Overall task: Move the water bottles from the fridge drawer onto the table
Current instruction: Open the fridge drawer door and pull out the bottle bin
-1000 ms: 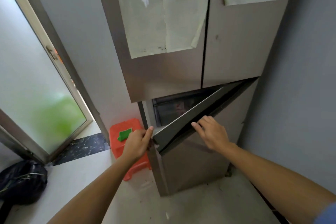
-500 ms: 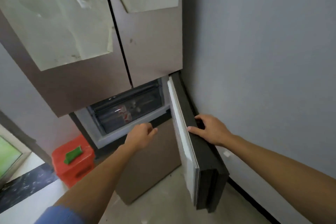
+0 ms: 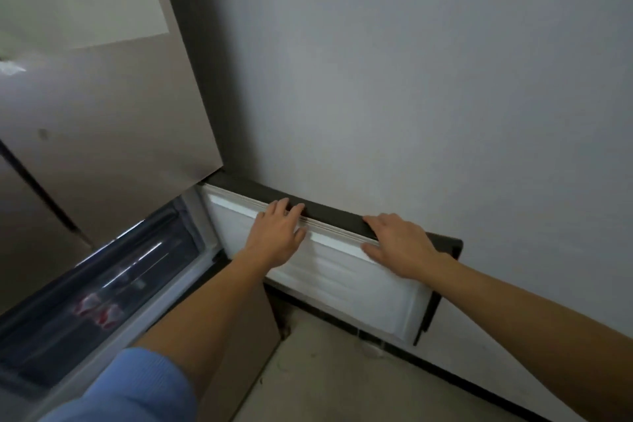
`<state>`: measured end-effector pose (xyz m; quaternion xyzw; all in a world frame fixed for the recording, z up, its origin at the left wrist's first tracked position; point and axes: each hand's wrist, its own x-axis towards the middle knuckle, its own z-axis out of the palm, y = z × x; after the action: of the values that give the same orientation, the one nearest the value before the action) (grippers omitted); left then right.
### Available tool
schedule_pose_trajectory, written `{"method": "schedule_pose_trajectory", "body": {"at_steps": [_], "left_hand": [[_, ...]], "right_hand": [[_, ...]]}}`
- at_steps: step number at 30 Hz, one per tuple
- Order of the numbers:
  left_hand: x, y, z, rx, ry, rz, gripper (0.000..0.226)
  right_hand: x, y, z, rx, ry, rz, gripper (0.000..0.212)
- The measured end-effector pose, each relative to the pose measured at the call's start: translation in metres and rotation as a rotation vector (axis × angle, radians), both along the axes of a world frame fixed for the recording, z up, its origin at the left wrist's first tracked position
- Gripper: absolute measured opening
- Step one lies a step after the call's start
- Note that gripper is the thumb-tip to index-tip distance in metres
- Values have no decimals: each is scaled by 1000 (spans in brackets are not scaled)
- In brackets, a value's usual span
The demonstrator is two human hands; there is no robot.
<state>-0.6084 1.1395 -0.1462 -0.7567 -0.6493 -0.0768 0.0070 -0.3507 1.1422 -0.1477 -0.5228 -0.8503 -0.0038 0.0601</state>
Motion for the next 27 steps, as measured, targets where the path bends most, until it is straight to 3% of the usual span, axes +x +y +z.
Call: {"method": "schedule_pose_trajectory", "body": {"at_steps": [3, 8, 27], "left_hand": [[21, 27, -5, -36, 32, -26, 56], [42, 60, -8, -64, 74, 15, 60], [74, 102, -13, -16, 25, 198, 62]], "right_hand": [[23, 27, -16, 111, -20, -58, 55], [41, 77, -16, 102, -8, -71, 51], [74, 161, -18, 143, 16, 159, 63]]}}
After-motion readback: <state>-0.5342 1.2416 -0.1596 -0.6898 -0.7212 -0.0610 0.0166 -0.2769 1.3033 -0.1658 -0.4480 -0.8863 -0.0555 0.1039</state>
